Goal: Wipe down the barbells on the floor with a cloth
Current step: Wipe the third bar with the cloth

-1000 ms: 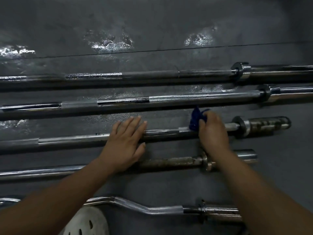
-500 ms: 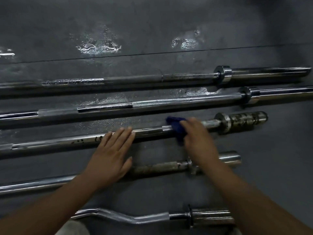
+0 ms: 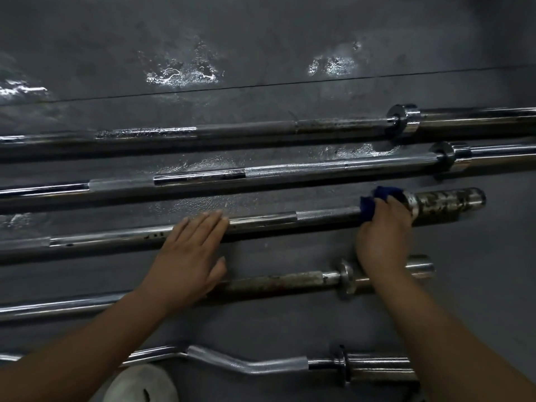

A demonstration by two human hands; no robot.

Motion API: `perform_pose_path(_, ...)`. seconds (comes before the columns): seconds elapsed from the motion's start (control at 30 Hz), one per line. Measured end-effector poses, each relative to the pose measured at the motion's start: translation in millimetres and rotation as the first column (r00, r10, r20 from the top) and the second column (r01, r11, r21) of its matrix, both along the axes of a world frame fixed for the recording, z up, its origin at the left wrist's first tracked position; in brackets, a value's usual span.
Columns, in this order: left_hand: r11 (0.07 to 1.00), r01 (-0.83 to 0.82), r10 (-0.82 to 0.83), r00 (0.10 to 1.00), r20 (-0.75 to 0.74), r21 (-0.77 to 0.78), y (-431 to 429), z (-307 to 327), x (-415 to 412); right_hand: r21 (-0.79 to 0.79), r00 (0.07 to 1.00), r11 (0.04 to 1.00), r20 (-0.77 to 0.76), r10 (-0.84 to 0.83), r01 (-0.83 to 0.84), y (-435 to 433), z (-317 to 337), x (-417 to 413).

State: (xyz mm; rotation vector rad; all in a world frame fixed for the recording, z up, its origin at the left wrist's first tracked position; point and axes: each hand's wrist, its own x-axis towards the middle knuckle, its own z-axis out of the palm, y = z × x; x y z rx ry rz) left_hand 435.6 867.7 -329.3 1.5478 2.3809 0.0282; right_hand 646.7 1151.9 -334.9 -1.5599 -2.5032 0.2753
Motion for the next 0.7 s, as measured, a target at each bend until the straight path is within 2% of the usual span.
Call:
perform_pose_path(0.1,1.0,0.022,-0.022,1.0,0.003,-0.001,-2,1,-3,-0.085,0.978,0.986,-0.143,-0.152,0.141,-43,1,-39)
perform_pose_path(0.2,0.999,0.03,-0.03,1.0,0.006,0.018,-2,3,-5,-0.119,0.988,0.991,-0.137,-0.069,0.053,-105,-4,-78)
perform_pose_path(0.3,1.0,-0.022,0.022,1.0,0.015,0.014,-8,2,-13,-0.197,0.967,0.964,-0.214,0.136,-0.179,-175,2,-117)
perform_pose_path(0.37,0.998,-0.066,0.065,0.997,0.035,0.019,-17,1,-18,-0.217,0.885,0.87,-0.265,0.383,-0.442,-205,9,-131)
perform_pose_path(0.43,0.997,-0.07,0.069,0.996,0.048,0.026,-24,2,-22,-0.223,0.813,0.789,-0.272,0.514,-0.573,-195,10,-131)
perform_pose_path(0.5,0.998,-0.067,0.066,0.997,0.048,0.016,-29,4,-20,-0.18,0.883,0.867,-0.169,0.439,-0.465,-164,4,-113)
perform_pose_path(0.53,0.997,-0.074,0.073,0.996,0.044,0.017,-30,5,-18,-0.16,0.932,0.92,-0.132,0.338,-0.357,-149,2,-101)
perform_pose_path(0.6,0.997,-0.075,0.074,0.996,0.043,0.022,-33,6,-11,-0.159,0.977,0.966,-0.101,0.19,-0.205,-147,7,-86)
perform_pose_path(0.63,0.997,-0.08,0.078,0.995,0.057,0.023,-35,8,-7,-0.165,0.975,0.963,-0.098,0.201,-0.215,-159,12,-90)
perform_pose_path(0.7,0.994,-0.101,0.097,0.991,0.096,0.037,-40,11,-1,-0.219,0.918,0.893,-0.144,0.368,-0.393,-191,20,-102)
